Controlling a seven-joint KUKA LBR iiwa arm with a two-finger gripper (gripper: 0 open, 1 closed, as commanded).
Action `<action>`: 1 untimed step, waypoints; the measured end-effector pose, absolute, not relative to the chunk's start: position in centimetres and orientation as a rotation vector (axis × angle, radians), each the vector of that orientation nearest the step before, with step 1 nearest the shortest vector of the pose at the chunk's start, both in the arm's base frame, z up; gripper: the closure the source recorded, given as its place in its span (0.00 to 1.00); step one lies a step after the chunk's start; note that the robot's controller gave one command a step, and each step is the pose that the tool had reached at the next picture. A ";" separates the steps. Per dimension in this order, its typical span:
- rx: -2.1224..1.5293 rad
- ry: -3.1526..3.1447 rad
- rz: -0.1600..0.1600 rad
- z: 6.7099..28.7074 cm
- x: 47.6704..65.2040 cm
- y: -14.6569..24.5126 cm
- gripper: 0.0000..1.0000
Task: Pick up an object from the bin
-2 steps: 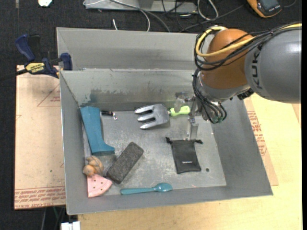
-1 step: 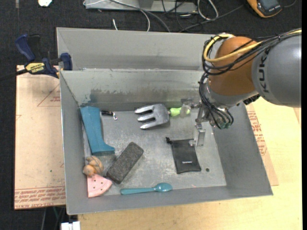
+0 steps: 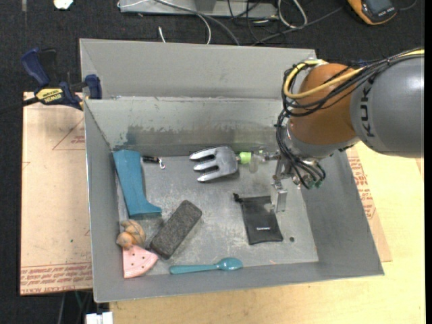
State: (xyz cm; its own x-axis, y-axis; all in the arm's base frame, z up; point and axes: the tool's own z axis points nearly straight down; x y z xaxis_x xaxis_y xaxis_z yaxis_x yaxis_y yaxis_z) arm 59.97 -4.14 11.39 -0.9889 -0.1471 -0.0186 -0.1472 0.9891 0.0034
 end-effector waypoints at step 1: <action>-0.426 3.104 0.004 8.6 60.1 -6.1 0.00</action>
Offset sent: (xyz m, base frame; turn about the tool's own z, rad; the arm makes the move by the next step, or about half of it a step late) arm 0.0131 -0.0250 -0.0007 -0.2738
